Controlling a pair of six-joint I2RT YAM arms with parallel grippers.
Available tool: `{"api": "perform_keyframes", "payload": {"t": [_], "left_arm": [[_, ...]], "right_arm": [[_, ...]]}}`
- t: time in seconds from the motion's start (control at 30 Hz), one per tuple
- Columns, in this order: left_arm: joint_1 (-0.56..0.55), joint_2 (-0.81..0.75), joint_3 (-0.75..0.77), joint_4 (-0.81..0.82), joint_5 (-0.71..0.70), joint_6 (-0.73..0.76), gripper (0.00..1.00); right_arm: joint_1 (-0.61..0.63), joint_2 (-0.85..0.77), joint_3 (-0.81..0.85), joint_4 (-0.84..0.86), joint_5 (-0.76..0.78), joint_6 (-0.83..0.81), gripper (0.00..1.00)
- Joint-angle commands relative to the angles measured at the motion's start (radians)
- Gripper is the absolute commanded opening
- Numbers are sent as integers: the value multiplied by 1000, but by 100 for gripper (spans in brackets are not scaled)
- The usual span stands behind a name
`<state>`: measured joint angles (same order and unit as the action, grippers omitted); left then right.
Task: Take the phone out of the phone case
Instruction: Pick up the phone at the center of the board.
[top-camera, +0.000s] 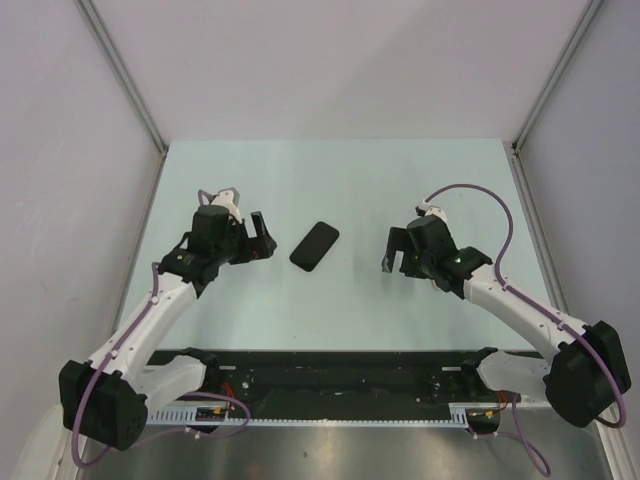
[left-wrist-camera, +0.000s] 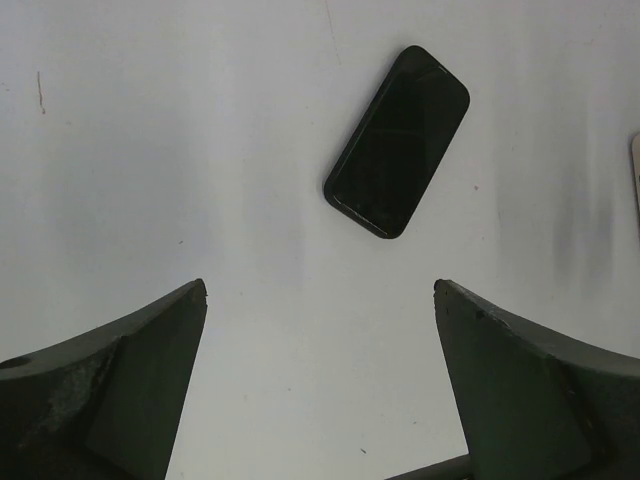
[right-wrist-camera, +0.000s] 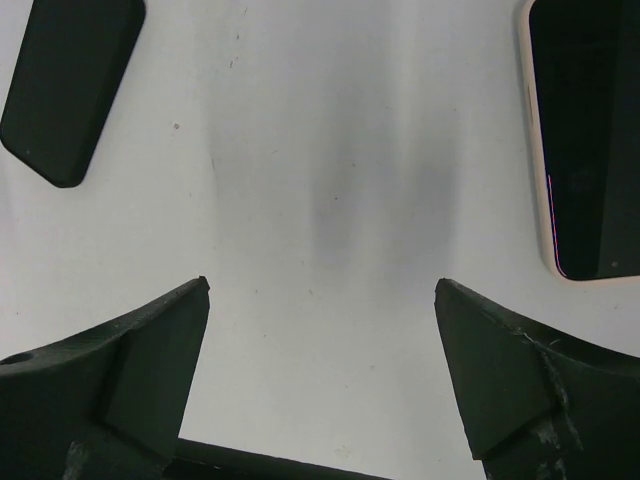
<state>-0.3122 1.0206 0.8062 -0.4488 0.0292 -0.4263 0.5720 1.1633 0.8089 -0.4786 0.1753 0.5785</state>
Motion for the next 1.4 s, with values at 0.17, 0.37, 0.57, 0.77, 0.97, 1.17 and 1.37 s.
{"api": "perform_keyframes", "payload": {"t": [0.17, 0.37, 0.57, 0.77, 0.97, 1.17, 1.37], "left_arm": [[-5, 71, 73, 48, 28, -2, 100], [-7, 84, 60, 56, 49, -28, 100], [-71, 104, 41, 71, 31, -60, 100], [-102, 125, 59, 73, 43, -78, 100], [-114, 122, 73, 76, 54, -94, 100], [-131, 148, 71, 84, 60, -103, 100], [-140, 173, 71, 85, 55, -120, 100]], "right_arm": [[14, 3, 19, 44, -5, -46, 100], [-15, -14, 26, 3, 65, -94, 100], [-292, 93, 70, -63, 0, -167, 100], [-610, 268, 76, 23, -233, -131, 100], [-641, 409, 78, 64, -329, -167, 100], [-509, 426, 76, 57, -326, -220, 100], [-408, 466, 82, 8, -176, -232, 100]]}}
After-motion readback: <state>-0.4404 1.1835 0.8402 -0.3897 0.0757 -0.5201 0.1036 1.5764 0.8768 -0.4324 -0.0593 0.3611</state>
